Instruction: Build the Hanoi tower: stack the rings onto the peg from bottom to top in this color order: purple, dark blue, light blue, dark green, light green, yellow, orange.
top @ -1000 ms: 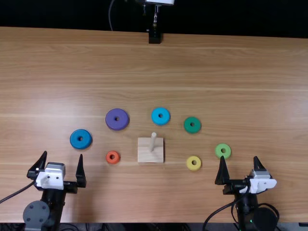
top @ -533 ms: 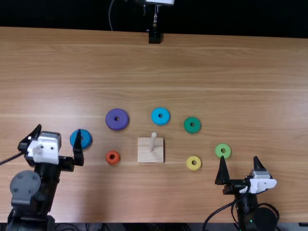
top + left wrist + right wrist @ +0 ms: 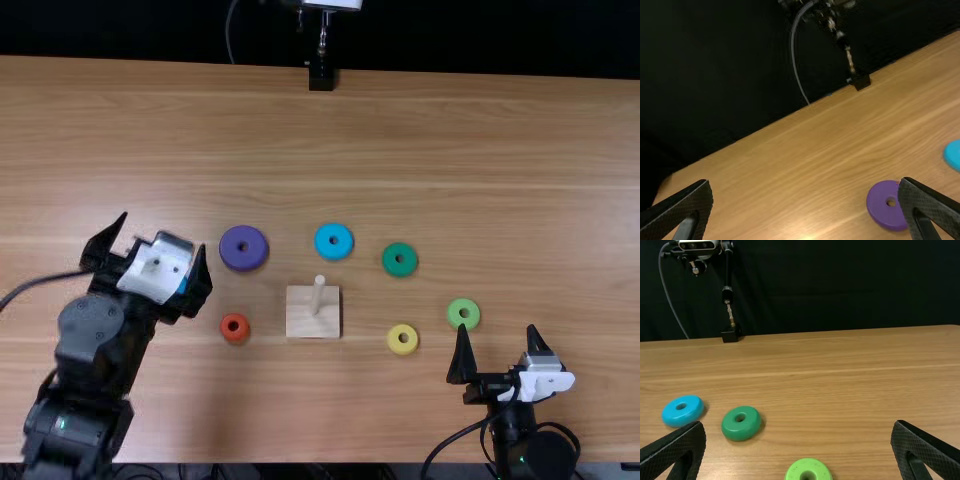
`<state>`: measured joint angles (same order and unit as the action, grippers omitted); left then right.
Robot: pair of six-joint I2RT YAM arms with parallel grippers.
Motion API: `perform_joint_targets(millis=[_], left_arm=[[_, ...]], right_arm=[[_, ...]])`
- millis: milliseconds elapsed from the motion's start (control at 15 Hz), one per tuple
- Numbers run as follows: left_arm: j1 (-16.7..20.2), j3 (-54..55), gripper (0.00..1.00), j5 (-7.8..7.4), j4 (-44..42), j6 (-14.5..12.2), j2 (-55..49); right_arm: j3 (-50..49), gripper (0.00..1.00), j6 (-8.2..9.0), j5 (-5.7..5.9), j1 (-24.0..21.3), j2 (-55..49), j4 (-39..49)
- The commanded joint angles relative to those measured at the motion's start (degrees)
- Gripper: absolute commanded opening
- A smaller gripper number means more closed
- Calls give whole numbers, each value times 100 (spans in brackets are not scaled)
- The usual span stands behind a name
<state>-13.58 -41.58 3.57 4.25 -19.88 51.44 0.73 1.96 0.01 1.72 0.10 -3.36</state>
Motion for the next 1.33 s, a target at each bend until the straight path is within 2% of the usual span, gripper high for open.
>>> perform_joint_targets(millis=[0,67,133,200,333,467,533,600,667,733,800,933,1067,1133,1200,1267], left_arm=[[172,-561,100,-494,28,-238,964],[207,-975,100,-937,28,-216,1395],[216,-1168,100,-1127,18,-185,1641],[216,-1256,100,-1201,-14,-164,1905],[216,-1678,100,-1201,39,-27,2441],[242,-2152,100,-1317,598,511,3074],[225,-2390,100,-1465,946,617,3381],[216,-2539,100,-1676,1157,617,3715],[207,-2601,100,-2034,1252,617,3944],[198,-2662,100,-2193,1347,627,4023],[207,-2680,100,-2266,1452,638,4172],[216,-2978,100,-2277,1937,638,4770],[172,-3207,100,-2140,2655,648,5051],[110,-3497,100,-1802,2834,638,5271],[5,-3805,100,-1328,3003,638,5473],[-74,-4051,100,-1085,3224,638,5649]], right_arm=[[-47,100,15,-12,-40,-10,-114],[-56,100,15,-12,-40,-10,-114],[-56,100,15,-12,-40,-10,-114],[-56,100,15,-12,-40,-10,-114],[-56,100,15,-12,-40,-10,-114],[-56,100,15,-12,-40,-10,-114],[-56,100,15,-12,-40,-10,-114],[-56,100,15,-12,-40,-10,-114],[-56,100,15,-12,-40,-10,-114],[-56,100,15,-12,-40,-10,-114],[-47,100,15,-12,-40,-10,-114],[-56,100,15,-12,-40,-10,-114],[-56,100,15,-12,-40,-10,-114],[-56,100,15,-12,-40,-10,-114],[-56,100,15,-12,-40,-10,-114],[-56,100,15,-12,-40,-10,-114]])
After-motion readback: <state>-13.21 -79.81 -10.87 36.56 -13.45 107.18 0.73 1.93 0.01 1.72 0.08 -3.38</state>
